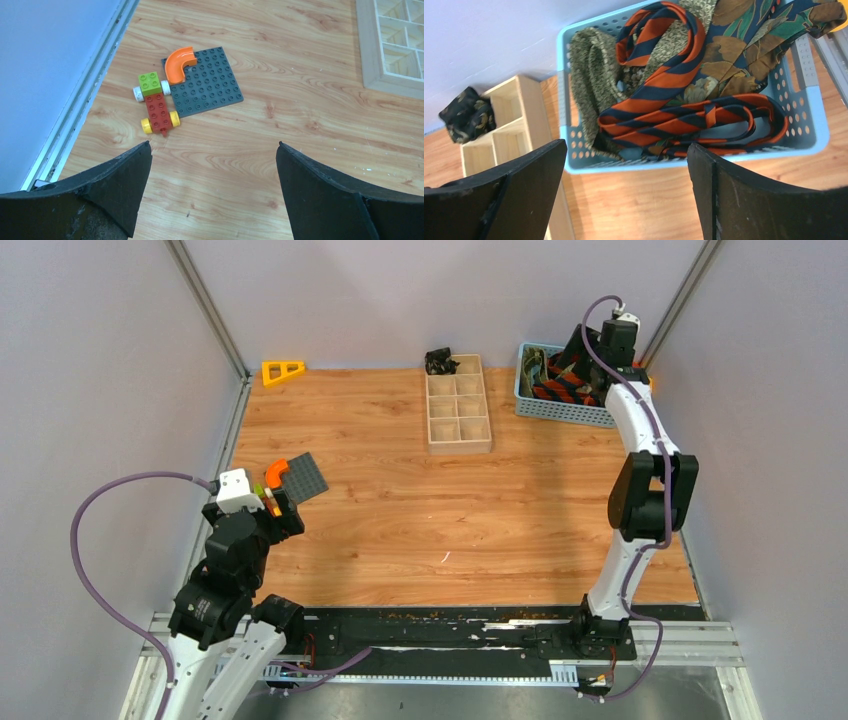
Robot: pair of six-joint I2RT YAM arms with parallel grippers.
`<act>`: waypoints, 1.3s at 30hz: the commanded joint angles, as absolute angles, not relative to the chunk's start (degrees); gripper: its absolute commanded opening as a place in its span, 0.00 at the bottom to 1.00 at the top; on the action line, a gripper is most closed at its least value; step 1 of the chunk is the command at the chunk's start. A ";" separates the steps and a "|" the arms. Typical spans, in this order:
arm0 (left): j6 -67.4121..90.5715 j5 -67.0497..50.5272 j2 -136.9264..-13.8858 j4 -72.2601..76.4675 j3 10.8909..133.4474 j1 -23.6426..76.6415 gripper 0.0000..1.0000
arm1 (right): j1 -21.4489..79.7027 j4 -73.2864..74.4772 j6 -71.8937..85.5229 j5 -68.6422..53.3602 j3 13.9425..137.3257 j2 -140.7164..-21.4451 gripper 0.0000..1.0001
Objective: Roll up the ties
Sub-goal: Pick up the tie from the bin.
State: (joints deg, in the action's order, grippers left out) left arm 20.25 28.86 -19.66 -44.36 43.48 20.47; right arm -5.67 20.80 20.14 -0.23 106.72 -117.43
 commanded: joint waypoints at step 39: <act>20.04 28.47 -20.04 -42.85 43.15 19.19 1.00 | -8.72 16.90 18.16 6.06 138.72 -147.23 0.41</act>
State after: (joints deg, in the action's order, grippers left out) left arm 20.23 28.58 -20.21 -44.34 43.18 19.73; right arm -8.71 20.23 19.00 4.49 134.89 -146.96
